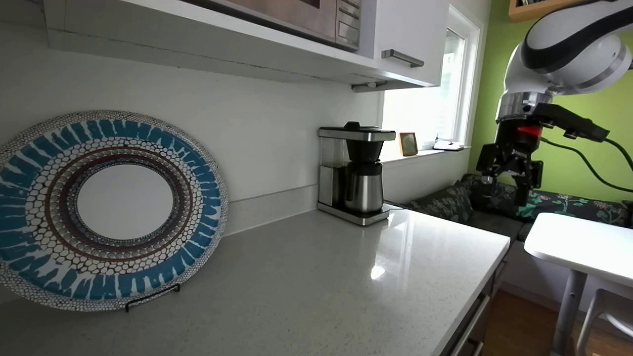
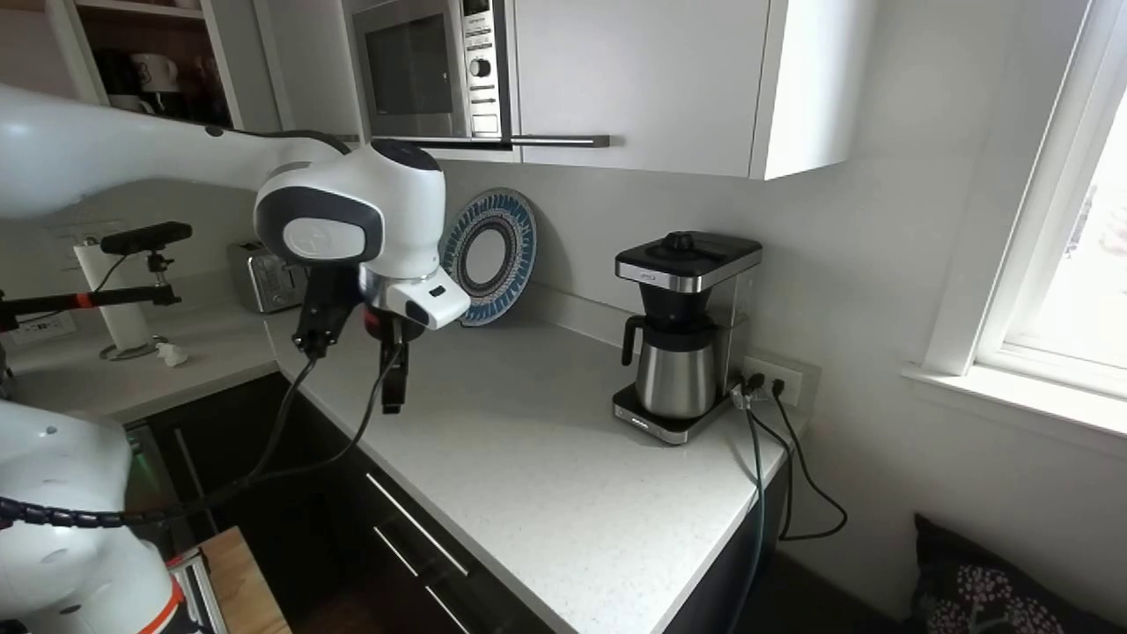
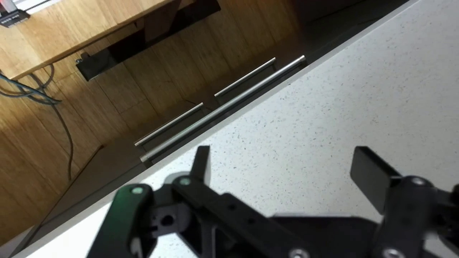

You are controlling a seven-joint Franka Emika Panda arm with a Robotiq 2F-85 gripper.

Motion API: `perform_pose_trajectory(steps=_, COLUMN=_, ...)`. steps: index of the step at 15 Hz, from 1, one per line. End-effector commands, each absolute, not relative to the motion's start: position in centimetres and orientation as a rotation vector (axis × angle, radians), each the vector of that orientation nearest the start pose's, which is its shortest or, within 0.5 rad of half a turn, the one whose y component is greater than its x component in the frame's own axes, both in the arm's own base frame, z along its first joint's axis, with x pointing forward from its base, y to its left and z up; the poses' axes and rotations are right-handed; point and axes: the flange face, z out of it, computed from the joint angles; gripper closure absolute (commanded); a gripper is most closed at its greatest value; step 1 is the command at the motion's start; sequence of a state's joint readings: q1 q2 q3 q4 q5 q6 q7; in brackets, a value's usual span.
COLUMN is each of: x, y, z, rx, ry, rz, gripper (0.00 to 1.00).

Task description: Shift the cup from the cabinet on the right to the counter

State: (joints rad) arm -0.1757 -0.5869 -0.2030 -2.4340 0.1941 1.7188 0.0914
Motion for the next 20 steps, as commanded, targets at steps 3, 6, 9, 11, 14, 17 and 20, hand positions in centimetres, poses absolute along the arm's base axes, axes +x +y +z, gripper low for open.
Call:
perform_pose_trajectory(steps=3, x=32.2, y=-11.9, z=53.0, rx=-2.680, ry=0.787, rz=0.122, gripper=0.00)
perform_pose_trajectory(steps=6, x=32.7, y=-12.2, z=53.2, rx=-2.700, ry=0.779, rz=0.090, gripper=0.00)
perform_pose_trajectory(steps=9, x=32.1, y=-11.6, z=54.6, rx=-2.700, ry=0.804, rz=0.052, gripper=0.00)
perform_pose_trajectory(steps=11, x=31.9, y=-11.6, z=54.8, rx=-2.700, ry=0.806, rz=0.047, gripper=0.00)
perform_pose_trajectory(steps=14, x=32.0, y=-11.8, z=56.1, rx=-2.679, ry=0.773, rz=-0.020, gripper=0.00)
perform_pose_trajectory(steps=17, x=32.5, y=-12.6, z=60.1, rx=-2.631, ry=0.748, rz=-0.216, gripper=0.00)
perform_pose_trajectory(steps=20, x=33.3, y=-13.1, z=63.4, rx=-2.571, ry=0.758, rz=-0.360, gripper=0.00)
